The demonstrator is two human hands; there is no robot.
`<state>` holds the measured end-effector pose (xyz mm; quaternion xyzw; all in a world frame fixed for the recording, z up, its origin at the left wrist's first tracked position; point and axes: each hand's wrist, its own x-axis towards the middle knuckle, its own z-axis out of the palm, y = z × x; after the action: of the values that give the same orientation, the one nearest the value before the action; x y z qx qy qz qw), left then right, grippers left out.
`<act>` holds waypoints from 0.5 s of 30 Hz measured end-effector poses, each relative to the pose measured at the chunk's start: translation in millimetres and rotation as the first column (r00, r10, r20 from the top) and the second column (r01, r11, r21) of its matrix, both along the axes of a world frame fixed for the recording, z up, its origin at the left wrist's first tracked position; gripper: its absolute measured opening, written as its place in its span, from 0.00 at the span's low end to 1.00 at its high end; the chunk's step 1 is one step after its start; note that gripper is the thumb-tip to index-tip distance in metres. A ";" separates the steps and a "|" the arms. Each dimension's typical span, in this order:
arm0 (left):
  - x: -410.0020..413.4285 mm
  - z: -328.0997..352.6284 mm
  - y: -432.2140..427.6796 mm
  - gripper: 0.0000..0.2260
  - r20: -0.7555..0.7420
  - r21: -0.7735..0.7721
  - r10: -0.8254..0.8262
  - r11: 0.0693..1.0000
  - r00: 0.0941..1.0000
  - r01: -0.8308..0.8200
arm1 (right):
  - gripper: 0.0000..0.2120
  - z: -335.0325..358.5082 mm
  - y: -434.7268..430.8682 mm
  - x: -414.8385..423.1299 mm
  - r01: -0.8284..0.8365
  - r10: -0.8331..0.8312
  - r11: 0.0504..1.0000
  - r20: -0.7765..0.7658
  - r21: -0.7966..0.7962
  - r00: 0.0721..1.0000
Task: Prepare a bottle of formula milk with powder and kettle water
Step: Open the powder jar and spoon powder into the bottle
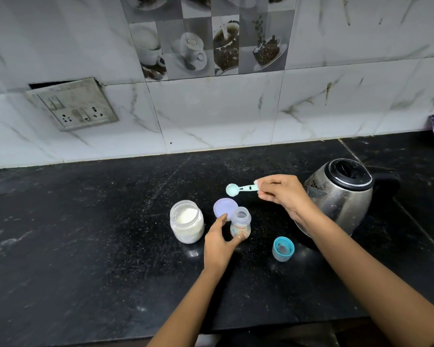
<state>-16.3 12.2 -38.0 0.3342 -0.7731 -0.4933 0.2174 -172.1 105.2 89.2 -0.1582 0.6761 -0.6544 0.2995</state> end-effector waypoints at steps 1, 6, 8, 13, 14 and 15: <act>5.4 -1.7 0.2 0.28 0.002 0.012 0.030 0.999 1.000 -0.030 | 0.05 1.3 -6.3 5.7 -0.021 0.022 1.000 0.048 -0.021 0.999; 40.5 -0.2 1.1 0.28 0.001 0.048 0.103 0.994 0.995 -0.103 | 0.06 0.3 -52.5 41.6 -0.137 0.141 0.989 -0.062 0.059 0.988; 55.1 -1.7 -0.5 0.28 0.016 0.069 0.102 0.992 0.995 -0.103 | 0.05 -1.6 -70.0 57.9 -0.182 0.207 0.971 -0.155 0.157 0.966; 85.1 -2.1 -4.7 0.29 0.057 0.115 0.097 0.988 0.994 -0.103 | 0.04 -11.0 -97.6 86.8 -0.258 0.386 0.902 -0.381 0.346 0.840; 89.8 -1.1 -4.6 0.29 0.059 0.117 0.092 0.988 0.994 -0.099 | 0.04 -12.6 -98.4 90.5 -0.266 0.416 0.888 -0.408 0.375 0.813; 93.2 -0.3 -4.6 0.29 0.059 0.114 0.088 0.989 0.994 -0.094 | 0.04 -14.7 -98.4 92.1 -0.264 0.430 0.880 -0.427 0.394 0.796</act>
<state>76.8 7.7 -38.3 0.3942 -0.7325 -0.5181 0.1991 -80.0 6.8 74.5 -0.3958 0.7844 -0.4067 0.2504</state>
